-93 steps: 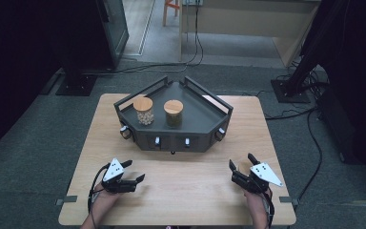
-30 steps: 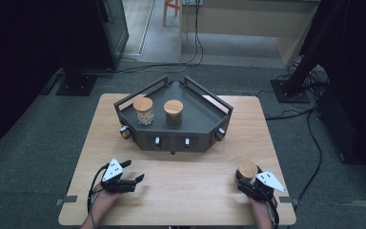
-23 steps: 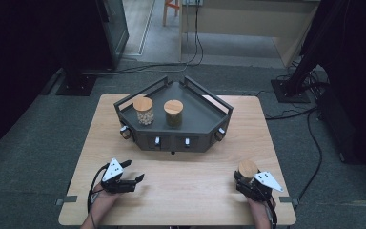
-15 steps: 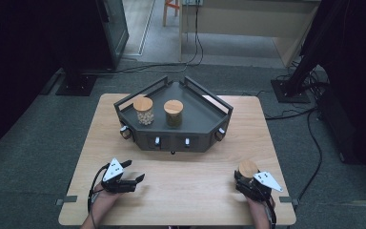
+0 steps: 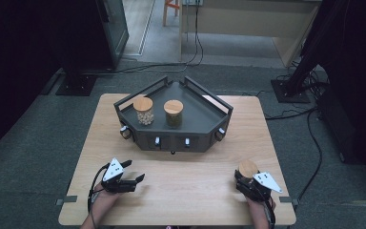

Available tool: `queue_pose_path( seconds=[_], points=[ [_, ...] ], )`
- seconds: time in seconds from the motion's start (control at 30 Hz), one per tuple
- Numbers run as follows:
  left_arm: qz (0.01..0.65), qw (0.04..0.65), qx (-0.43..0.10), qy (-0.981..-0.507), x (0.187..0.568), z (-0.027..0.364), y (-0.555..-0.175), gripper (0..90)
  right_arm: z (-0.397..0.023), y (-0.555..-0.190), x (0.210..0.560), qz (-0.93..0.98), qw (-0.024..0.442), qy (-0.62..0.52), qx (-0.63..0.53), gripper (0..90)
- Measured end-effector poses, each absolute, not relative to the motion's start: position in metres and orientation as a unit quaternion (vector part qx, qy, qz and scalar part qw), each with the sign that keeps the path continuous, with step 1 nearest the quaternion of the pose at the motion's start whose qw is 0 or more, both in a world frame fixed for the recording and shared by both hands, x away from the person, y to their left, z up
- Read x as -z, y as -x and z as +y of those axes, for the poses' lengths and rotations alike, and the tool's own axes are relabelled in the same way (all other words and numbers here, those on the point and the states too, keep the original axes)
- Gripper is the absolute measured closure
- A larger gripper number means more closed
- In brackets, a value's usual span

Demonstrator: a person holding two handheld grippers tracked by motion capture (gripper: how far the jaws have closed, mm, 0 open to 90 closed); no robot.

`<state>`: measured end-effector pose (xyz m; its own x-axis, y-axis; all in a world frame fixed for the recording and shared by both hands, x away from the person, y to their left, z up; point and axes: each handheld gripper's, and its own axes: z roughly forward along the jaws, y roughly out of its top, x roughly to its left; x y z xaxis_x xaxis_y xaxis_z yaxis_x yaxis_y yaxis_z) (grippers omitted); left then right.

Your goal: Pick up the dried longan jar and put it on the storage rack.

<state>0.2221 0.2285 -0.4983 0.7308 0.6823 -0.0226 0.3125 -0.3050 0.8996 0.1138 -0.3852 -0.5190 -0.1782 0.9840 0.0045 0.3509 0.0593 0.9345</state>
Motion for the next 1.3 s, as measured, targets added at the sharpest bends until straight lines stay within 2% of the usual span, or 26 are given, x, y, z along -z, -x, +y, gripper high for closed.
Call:
queue_pose_path(
  seconds=[1.3],
  points=[
    [0.317, 0.499, -0.185, -0.785, 0.498, 0.231, -0.223, 18.7, -0.381, -0.113, 0.494, 0.643, 0.367, -0.497, -0.452, 25.3]
  ],
)
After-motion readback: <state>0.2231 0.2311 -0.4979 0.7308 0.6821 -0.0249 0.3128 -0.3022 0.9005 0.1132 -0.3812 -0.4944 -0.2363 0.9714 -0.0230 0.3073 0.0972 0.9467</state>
